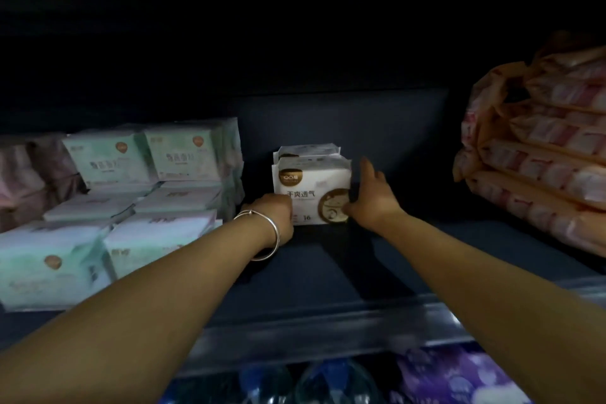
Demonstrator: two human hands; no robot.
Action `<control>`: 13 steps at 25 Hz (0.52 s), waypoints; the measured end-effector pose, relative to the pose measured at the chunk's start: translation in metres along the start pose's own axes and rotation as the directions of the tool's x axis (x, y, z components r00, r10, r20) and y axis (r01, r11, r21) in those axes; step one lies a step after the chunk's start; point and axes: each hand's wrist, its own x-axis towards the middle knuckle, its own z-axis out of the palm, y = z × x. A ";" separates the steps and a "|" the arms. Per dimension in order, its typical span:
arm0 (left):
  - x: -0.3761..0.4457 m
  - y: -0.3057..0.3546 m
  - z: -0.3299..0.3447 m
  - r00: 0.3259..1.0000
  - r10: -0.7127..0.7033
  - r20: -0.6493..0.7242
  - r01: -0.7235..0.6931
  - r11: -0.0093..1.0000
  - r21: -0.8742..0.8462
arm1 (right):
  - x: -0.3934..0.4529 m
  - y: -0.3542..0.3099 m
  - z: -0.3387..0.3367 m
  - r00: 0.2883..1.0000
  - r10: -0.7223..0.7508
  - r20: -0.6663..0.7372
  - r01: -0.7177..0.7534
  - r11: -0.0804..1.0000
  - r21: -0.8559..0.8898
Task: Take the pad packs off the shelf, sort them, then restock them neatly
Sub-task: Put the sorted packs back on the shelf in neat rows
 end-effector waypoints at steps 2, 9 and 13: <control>-0.025 0.014 -0.001 0.999 0.038 -0.032 -0.037 0.999 0.032 | -0.030 0.000 -0.005 0.982 -0.186 -0.010 0.179 0.957 -0.227; -0.121 0.063 0.007 0.961 0.115 -0.251 -0.113 0.993 0.023 | -0.144 0.004 -0.030 0.924 -0.381 0.030 0.366 0.859 -0.357; -0.172 0.076 0.031 0.939 0.145 -0.313 -0.166 0.985 -0.040 | -0.197 0.024 -0.018 0.878 -0.478 0.015 0.453 0.821 -0.346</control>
